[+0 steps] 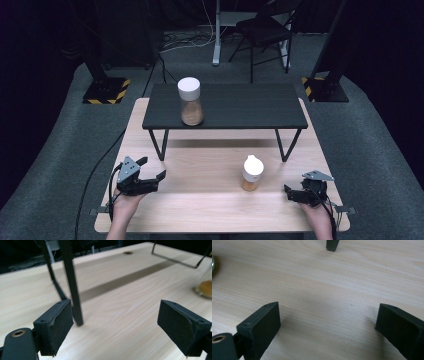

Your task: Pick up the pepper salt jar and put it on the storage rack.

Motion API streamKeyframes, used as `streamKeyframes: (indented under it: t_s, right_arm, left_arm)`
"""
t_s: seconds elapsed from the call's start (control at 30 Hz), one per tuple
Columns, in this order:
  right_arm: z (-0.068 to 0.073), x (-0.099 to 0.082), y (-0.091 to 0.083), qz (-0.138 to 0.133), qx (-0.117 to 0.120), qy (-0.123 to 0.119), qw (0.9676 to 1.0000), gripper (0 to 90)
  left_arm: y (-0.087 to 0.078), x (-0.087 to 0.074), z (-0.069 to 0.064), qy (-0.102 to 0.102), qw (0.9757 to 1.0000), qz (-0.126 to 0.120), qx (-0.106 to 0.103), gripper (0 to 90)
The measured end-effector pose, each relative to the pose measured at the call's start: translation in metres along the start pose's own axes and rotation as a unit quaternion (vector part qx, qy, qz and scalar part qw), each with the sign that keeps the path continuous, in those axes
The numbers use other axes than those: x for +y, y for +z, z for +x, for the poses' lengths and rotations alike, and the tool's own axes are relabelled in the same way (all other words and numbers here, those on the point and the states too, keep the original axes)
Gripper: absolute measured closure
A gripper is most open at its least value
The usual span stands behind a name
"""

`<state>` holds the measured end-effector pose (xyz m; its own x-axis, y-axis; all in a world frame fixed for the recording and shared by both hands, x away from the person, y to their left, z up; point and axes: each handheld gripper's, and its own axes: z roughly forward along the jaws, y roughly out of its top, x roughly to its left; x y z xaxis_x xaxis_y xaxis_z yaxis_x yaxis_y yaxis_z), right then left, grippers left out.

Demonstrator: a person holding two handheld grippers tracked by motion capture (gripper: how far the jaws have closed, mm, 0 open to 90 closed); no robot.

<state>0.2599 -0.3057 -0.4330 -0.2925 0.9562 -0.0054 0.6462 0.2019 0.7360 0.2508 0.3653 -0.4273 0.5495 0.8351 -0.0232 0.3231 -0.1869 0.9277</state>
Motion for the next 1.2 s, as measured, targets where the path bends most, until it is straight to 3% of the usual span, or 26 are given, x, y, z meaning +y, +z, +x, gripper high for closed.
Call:
streamKeyframes:
  t_s: [0.17,0.33,0.4,0.57,0.63,0.77,0.83,0.9,1.2]
  right_arm:
    - [0.0,0.0,0.0,0.0,0.0,0.0,1.0,4.5]
    - [0.0,0.0,0.0,0.0,0.001,-0.001,1.0,4.5]
    - [0.001,-0.001,-0.001,0.0,0.001,-0.001,1.0,4.3]
    - [0.0,0.0,0.0,0.0,0.002,-0.001,1.0,3.9]
    - [0.001,0.0,0.0,0.001,0.002,-0.001,1.0,3.9]
    - [0.001,0.0,0.0,0.0,0.002,-0.003,1.0,3.9]
    - [0.001,0.0,0.0,0.0,0.003,-0.003,1.0,3.9]
    - [0.001,0.0,0.0,0.0,0.003,-0.003,1.0,3.8]
    - [0.001,0.0,0.0,0.0,0.003,-0.003,1.0,3.8]
  left_arm:
    - [0.005,-0.01,0.004,-0.003,0.9997,0.024,0.01,12.5]
    - [0.008,-0.017,0.011,-0.03,0.9983,0.049,0.01,12.3]
    - [0.011,-0.017,0.011,-0.022,0.9975,0.065,0.014,12.4]
    - [0.021,-0.015,0.015,-0.028,0.9938,0.107,0.011,12.0]
    - [0.027,-0.009,0.014,-0.025,0.9903,0.136,0.013,11.8]
    - [0.03,-0.006,0.012,-0.022,0.9885,0.149,0.015,12.1]
    - [0.034,-0.001,0.011,-0.019,0.9852,0.169,0.021,12.2]
    - [0.036,0.001,0.006,-0.009,0.984,0.176,0.03,11.7]
    - [0.038,0.002,0.005,-0.015,0.9836,0.176,0.036,9.8]
